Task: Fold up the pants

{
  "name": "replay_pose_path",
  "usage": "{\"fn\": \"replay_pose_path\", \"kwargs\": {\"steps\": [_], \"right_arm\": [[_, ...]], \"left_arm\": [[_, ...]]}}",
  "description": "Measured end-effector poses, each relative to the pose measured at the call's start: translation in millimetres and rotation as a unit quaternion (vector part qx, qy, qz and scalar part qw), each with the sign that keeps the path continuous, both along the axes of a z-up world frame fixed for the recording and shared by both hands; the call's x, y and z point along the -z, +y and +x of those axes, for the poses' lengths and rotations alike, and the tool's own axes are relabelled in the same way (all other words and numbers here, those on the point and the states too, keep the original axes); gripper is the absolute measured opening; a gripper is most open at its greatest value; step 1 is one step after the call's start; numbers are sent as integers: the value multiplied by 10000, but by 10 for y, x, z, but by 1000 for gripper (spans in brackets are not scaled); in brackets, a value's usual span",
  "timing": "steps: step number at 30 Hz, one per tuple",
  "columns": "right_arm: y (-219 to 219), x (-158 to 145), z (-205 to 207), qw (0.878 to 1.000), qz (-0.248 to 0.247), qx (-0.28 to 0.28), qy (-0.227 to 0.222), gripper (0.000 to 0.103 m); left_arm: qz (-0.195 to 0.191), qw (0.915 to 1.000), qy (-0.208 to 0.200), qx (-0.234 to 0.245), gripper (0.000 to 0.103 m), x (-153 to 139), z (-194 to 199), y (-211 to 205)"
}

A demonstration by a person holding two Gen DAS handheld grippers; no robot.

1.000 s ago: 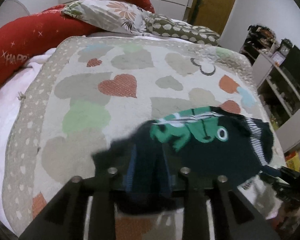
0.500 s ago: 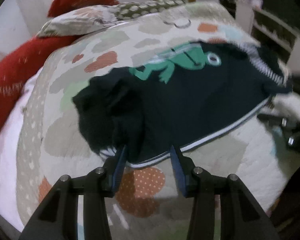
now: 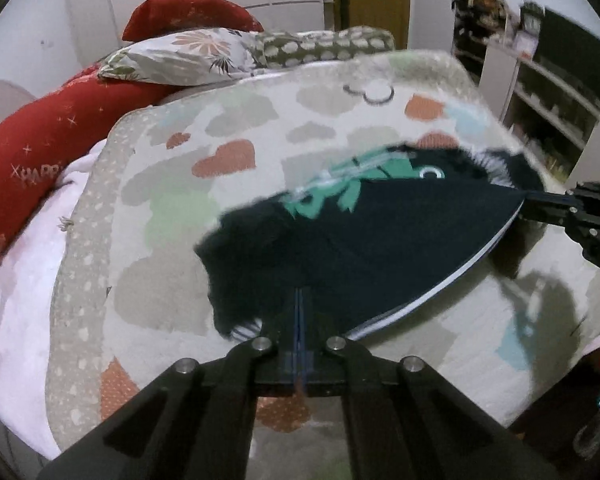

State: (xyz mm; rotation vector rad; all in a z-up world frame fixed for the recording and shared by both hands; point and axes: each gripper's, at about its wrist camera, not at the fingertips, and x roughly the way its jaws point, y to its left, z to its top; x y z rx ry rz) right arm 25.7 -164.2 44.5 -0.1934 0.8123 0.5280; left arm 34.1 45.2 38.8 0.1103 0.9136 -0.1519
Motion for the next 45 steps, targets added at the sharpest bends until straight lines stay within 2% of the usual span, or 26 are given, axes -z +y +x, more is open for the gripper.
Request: {"fn": "replay_pose_path", "kwargs": {"steps": [7,8,9,11,12,13,17,19,21,22,23,24,25,27,29,33,36,38,39,40,41,42,43,44,45], "right_arm": [[-97,-415,196,9992,290,223,-169,5],[-96,-445,236,9991,307,235,-168,5],[-90,-479,272,9991,303,245,-189,5],[-55,-557,339,9990,274,249,-245,5],[-37,-581,366,9990,267,245,-259,5],[-21,-592,378,9990,261,244,-270,5],[29,-656,455,9989,302,230,-260,5],[46,-678,464,9989,303,217,-270,5],[49,-694,470,9989,328,204,-260,5],[44,-698,472,9989,336,208,-263,5],[32,-704,476,9988,355,213,-256,5],[20,-709,483,9988,372,215,-245,5],[3,-714,498,9987,383,225,-240,5],[-2,-719,553,9988,369,226,-225,5],[23,-733,653,9991,289,206,-234,5],[184,-767,1041,9992,-114,135,-371,5],[316,-719,1543,9980,-449,267,-361,5],[395,-593,2017,9954,-742,517,-329,5],[408,-518,2225,9937,-850,655,-312,5],[417,-446,2396,9925,-935,740,-254,6],[406,-305,2673,9893,-1125,922,-87,11],[383,-233,2809,9870,-1208,1057,11,21],[328,-152,2958,9846,-1235,1226,138,28],[242,-90,3074,9827,-1182,1409,231,41],[157,-71,3123,9814,-1103,1555,228,48]], "left_arm": [[-336,9992,-121,-196,0,-288,203,165],[-472,9987,-172,-116,4,-320,187,165],[-625,9979,-196,3,11,-333,152,139],[-685,9970,-295,185,65,-316,51,53],[-603,9969,-434,277,73,-294,-22,-24],[-459,9967,-555,374,75,-261,-96,-110],[79,9954,-736,604,75,-89,-238,-391],[744,9919,-840,591,75,32,-229,-546],[1474,9846,-861,381,74,152,-132,-620],[1676,9821,-810,302,60,204,-54,-616],[1745,9820,-694,221,33,239,22,-580],[1754,9833,-488,64,21,276,140,-509],[1678,9852,-349,-79,7,288,244,-421],[1364,9901,-170,-278,7,245,474,-232],[1239,9914,-37,-429,7,183,726,-74],[1326,9888,287,-614,7,120,1469,195],[1375,9856,574,-800,8,222,2030,306],[1289,9834,749,-1032,9,331,2327,355],[1127,9831,871,-1147,12,388,2467,416],[924,9826,991,-1268,19,438,2560,496],[674,9818,1080,-1406,24,468,2630,592],[336,9819,1116,-1490,26,478,2665,703],[30,9822,1134,-1494,30,473,2675,794],[-314,9819,1130,-1488,37,453,2669,915],[-483,9812,1095,-1512,41,432,2650,996]]}}
